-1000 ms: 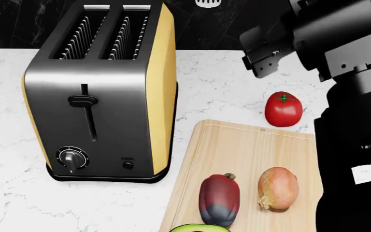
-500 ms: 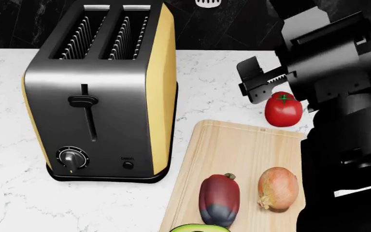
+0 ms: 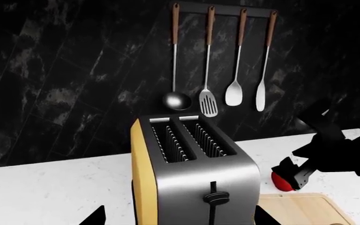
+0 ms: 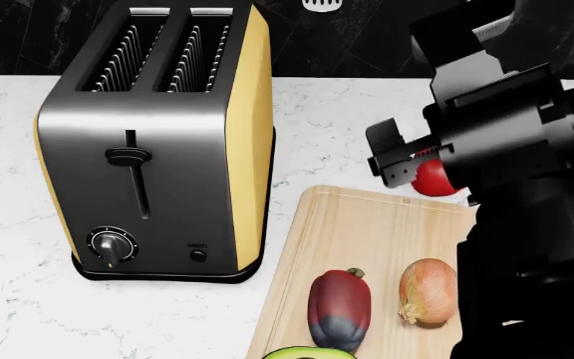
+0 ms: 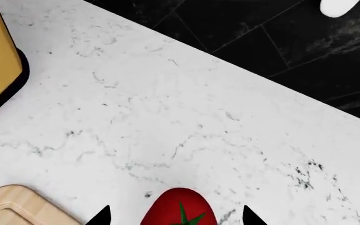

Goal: Place the avocado, onion, tomato and bell pepper on the cutting board.

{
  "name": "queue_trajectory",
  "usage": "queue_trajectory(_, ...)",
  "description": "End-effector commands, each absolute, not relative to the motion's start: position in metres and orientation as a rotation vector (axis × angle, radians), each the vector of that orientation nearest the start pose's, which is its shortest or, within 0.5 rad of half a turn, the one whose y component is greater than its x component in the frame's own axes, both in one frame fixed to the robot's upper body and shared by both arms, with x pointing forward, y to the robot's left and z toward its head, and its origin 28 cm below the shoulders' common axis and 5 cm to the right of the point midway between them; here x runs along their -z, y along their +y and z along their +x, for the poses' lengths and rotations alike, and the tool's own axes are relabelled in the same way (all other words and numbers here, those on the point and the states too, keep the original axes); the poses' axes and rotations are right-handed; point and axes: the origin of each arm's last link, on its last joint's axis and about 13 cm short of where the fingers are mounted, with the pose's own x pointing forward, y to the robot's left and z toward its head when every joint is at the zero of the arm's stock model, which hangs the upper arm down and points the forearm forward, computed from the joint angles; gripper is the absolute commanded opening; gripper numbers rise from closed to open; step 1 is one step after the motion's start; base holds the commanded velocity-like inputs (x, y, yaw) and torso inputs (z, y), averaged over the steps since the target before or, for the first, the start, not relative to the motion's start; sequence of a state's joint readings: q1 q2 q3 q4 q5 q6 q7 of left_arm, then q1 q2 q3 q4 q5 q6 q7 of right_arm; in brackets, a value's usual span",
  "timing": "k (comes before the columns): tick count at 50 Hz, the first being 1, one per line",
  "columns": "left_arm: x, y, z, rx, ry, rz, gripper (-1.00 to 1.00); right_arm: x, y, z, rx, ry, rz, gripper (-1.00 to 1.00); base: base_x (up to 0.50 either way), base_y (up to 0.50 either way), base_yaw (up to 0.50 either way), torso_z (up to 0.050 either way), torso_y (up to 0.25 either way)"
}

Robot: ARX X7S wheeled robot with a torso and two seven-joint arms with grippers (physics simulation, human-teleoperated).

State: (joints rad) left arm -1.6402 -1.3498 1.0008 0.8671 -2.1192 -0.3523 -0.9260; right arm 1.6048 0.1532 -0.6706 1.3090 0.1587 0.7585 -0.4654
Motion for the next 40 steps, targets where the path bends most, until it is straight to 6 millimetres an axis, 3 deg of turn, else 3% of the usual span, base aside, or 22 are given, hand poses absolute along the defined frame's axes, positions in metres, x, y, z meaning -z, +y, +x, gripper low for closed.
queue_trajectory(1, -0.327, 0.248, 0.135, 0.327, -0.027, -0.025, 1.00, -0.258, -0.163, 0.416, -0.230, 0.609, -0.338, 1.00, 0.00, 0.00, 0.00, 0.000, 0.000)
queue_trajectory(40, -0.321, 0.248, 0.135, 0.324, -0.008, -0.034, 1.00, -0.231, -0.168, 0.413, -0.197, 0.636, -0.253, 1.00, 0.00, 0.00, 0.00, 0.000, 0.000)
